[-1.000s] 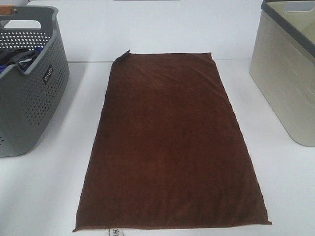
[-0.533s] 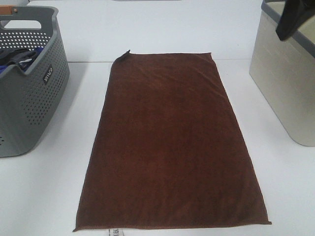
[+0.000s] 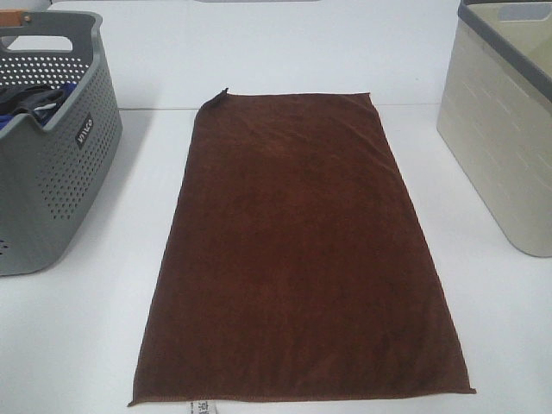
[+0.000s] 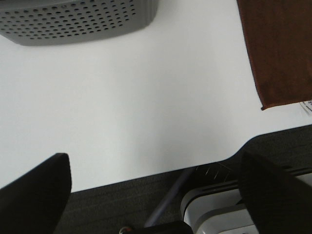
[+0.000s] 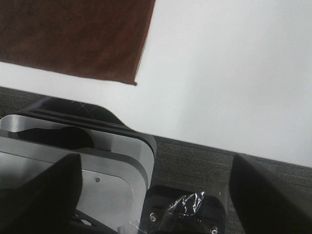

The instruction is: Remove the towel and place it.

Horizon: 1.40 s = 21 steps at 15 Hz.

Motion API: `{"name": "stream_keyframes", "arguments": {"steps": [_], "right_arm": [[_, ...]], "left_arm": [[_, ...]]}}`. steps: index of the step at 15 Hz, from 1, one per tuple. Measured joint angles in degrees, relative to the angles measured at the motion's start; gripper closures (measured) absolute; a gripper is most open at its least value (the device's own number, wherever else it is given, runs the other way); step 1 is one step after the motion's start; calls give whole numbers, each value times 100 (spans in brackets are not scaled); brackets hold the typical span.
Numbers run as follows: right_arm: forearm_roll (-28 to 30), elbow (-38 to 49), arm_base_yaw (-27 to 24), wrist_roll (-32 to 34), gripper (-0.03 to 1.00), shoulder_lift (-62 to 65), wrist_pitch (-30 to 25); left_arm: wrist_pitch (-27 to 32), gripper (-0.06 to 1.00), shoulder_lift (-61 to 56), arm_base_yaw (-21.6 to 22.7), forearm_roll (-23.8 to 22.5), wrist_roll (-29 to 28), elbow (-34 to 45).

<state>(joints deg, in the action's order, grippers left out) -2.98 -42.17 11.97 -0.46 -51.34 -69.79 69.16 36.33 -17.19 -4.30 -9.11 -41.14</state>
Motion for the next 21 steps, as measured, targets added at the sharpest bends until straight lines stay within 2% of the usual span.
{"name": "stream_keyframes", "arguments": {"steps": [2,5,10,21], "right_arm": [[0,625,0,0,18,882,-11],[0,1060,0,-11,19,2189,138],[0,1318,0,-281,18,3902,819],[0,1341,0,-315,19,4108,859]], "left_arm": [[-229,6,-917,0,97,390,504],[-705,6,-1799,0,172,814,1157],[-882,6,-1954,0,504,1026,1249],[-888,6,-1954,0,584,1089,1249]]}}
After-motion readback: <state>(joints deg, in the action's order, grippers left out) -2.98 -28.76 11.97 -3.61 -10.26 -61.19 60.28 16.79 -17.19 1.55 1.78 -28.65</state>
